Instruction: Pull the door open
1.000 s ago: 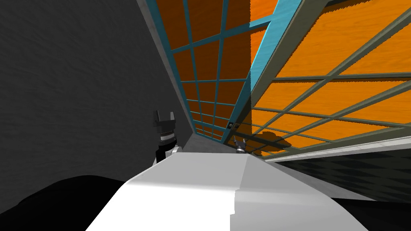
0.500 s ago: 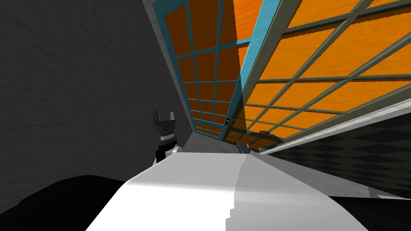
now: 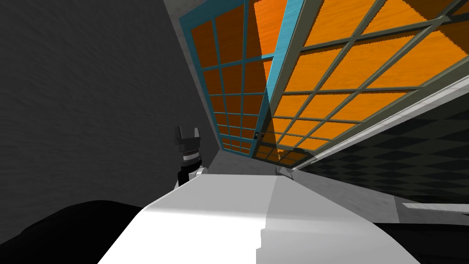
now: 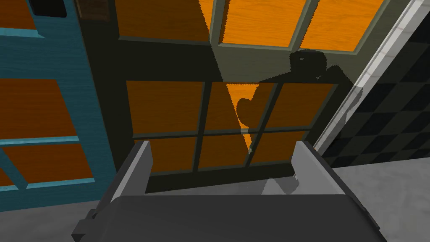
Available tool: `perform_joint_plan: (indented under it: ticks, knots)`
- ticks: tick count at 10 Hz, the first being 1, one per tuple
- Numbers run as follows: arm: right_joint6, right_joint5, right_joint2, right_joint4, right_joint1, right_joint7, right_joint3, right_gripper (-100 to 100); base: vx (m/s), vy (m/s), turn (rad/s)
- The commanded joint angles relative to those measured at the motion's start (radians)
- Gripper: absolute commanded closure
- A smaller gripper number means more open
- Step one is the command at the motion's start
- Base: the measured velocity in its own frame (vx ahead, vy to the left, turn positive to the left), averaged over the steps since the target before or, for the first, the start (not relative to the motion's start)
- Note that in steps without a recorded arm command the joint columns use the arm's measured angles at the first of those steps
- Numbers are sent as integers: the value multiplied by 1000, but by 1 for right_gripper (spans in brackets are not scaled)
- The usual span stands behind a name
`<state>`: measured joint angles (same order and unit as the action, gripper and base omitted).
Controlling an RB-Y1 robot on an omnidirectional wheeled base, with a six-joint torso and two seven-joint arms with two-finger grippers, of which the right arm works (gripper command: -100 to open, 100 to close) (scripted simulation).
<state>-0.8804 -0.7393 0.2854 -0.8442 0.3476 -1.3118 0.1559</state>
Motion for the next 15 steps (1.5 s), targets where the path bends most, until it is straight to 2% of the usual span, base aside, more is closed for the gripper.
perform_joint_plan:
  ticks: [1,3,5,12,15]
  knots:
    - [11,-9,8,-7,29,5,-13,-100,-89,9,-74]
    - [11,-22,28,32,58,-9,-33,-100,-97,1,-71]
    - [9,-31,45,59,58,-25,-48,-100,2,-4,13]
    - [7,-26,47,44,-15,-42,-44,-100,171,-26,83]
    - [5,-19,42,23,-65,-46,-34,-100,189,-42,121]
